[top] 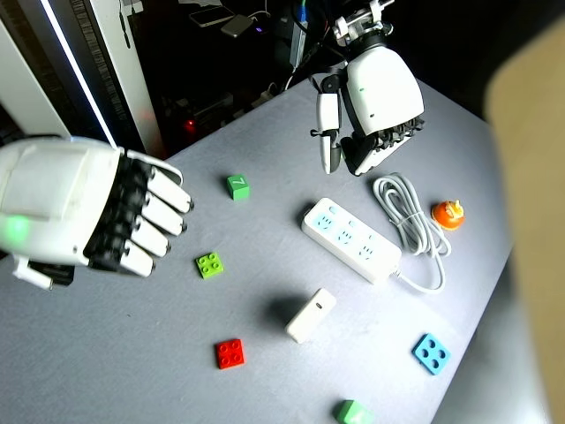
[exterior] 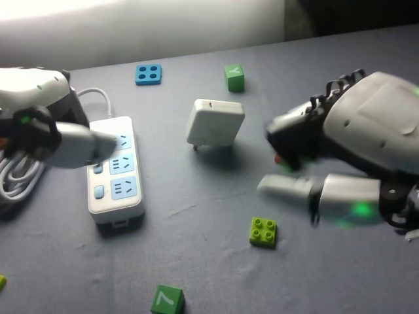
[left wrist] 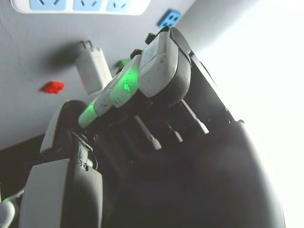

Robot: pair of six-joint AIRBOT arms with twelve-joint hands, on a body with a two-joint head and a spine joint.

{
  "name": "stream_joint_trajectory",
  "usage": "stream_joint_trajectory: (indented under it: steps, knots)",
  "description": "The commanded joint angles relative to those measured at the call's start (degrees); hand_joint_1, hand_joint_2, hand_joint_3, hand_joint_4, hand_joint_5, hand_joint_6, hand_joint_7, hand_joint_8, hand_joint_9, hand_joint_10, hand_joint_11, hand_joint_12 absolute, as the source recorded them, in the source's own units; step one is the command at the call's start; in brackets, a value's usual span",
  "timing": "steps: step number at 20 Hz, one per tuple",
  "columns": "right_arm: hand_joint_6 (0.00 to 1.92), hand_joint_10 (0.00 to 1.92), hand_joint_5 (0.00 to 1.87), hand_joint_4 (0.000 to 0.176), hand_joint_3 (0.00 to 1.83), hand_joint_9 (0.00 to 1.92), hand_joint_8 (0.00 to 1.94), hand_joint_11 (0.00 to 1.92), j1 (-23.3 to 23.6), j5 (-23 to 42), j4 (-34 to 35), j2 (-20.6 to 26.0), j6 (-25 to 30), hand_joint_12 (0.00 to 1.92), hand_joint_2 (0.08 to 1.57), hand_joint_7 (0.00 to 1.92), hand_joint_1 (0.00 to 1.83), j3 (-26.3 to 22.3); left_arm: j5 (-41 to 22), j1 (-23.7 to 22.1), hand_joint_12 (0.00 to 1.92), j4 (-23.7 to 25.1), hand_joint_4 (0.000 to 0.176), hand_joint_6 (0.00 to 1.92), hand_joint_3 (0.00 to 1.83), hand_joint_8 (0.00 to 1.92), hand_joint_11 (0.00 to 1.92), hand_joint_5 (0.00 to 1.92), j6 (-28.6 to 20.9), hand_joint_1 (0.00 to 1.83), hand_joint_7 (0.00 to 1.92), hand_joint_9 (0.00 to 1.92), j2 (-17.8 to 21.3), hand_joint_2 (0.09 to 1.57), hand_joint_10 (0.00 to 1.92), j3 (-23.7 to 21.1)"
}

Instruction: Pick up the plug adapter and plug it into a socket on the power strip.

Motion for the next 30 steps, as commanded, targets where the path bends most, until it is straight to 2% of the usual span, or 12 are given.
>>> stream_joint_trajectory:
  steps: [1,3,4,6,10,14,16,18,21,24,26,30]
  knots:
    - [0.0,0.01,0.21,0.0,0.01,0.19,0.0,0.0,0.3,6.8,-0.4,0.0,-0.1,0.57,1.09,0.2,0.09,0.1,-1.1,-0.3,0.11,2.1,0.0,0.01,0.02,0.01,0.0,0.12,-0.2,0.0,0.14,0.11,0.4,1.21,0.02,-0.3]
    - [0.0,0.0,0.21,0.0,0.0,0.19,0.0,0.0,0.6,5.5,1.5,-0.2,-0.1,0.6,1.09,0.21,0.09,0.3,-1.6,0.0,0.06,1.5,0.0,0.0,0.01,0.01,0.01,0.11,-0.2,0.0,0.12,0.1,0.4,1.21,0.0,-0.7]
    - [0.0,0.0,0.21,0.0,0.0,0.2,0.0,0.0,3.4,1.5,2.1,0.1,0.2,0.61,1.08,0.22,0.11,0.5,-1.6,1.3,0.07,-2.1,0.0,0.0,0.0,0.0,0.01,0.11,1.3,0.0,0.11,0.09,0.7,1.2,0.0,-2.0]
    - [0.0,0.0,0.22,0.0,0.01,0.2,0.0,0.0,5.7,-1.4,2.5,0.2,0.3,0.63,1.1,0.21,0.16,0.9,-1.7,2.3,0.01,-3.6,0.0,0.0,0.0,0.0,0.0,0.08,1.6,0.0,0.08,0.07,0.9,1.21,0.0,-2.9]
    - [0.0,0.01,0.22,0.0,0.0,0.21,0.0,0.0,12.5,-10.8,5.6,-0.7,0.5,0.64,1.12,0.21,0.62,2.0,-1.4,5.5,0.02,-8.3,0.0,0.01,0.0,0.01,0.02,0.1,3.8,0.0,0.1,0.08,1.4,1.22,0.0,-5.1]
    - [0.0,0.0,0.17,0.0,0.0,0.16,0.0,0.0,17.2,-18.0,6.0,-5.3,1.5,0.58,1.12,0.16,0.91,5.7,-4.8,7.8,0.02,-8.3,0.0,0.0,0.0,0.0,0.0,0.09,-3.0,0.0,0.08,0.05,0.6,1.22,0.0,-6.0]
    - [0.0,0.0,0.17,0.0,0.02,0.17,0.0,0.0,20.1,-20.5,6.1,-8.3,2.6,0.64,1.21,0.16,0.91,9.3,-4.9,8.3,0.02,-8.3,0.0,0.0,0.0,0.0,0.02,0.1,-4.5,0.0,0.07,0.05,-0.9,1.22,0.0,-5.5]
    - [0.01,0.01,0.2,0.0,0.01,0.19,0.01,0.0,21.9,-22.6,8.1,-10.7,2.7,0.68,1.22,0.18,1.05,12.6,-5.1,9.1,0.02,-7.4,0.0,0.0,0.0,0.0,0.02,0.1,-7.6,0.0,0.07,0.05,-1.8,1.22,0.0,-5.1]
    - [0.01,0.01,0.24,0.0,0.0,0.24,0.01,0.0,25.1,-27.5,14.7,-14.2,3.0,0.72,1.24,0.24,1.08,18.4,-4.6,10.9,0.03,-4.3,0.0,0.0,0.0,0.01,0.01,0.1,-13.6,0.0,0.09,0.06,-3.8,1.22,0.0,-4.6]
    - [0.0,0.0,0.22,0.0,0.0,0.22,0.0,0.0,26.4,-32.0,17.3,-15.5,5.0,0.69,1.23,0.22,1.09,20.6,-3.4,11.7,0.01,-2.5,0.0,0.0,0.0,0.01,0.01,0.07,-14.3,0.0,0.09,0.05,-5.6,1.22,0.01,-3.2]
    - [0.0,0.0,0.22,0.0,0.01,0.23,0.0,0.0,26.5,-34.5,18.9,-16.5,6.3,0.7,1.26,0.22,1.05,21.7,-3.6,13.2,0.01,0.0,0.0,0.01,0.0,0.01,0.02,0.08,-17.8,0.0,0.1,0.06,-7.2,1.22,0.01,-1.9]
    - [0.0,0.0,0.21,0.0,0.0,0.23,0.0,0.0,26.6,-36.4,20.3,-18.5,7.4,0.76,1.24,0.22,1.08,24.7,-3.6,15.4,0.0,0.3,0.0,0.0,0.0,0.0,0.0,0.07,-19.2,0.0,0.08,0.04,-8.1,1.22,0.0,-1.7]
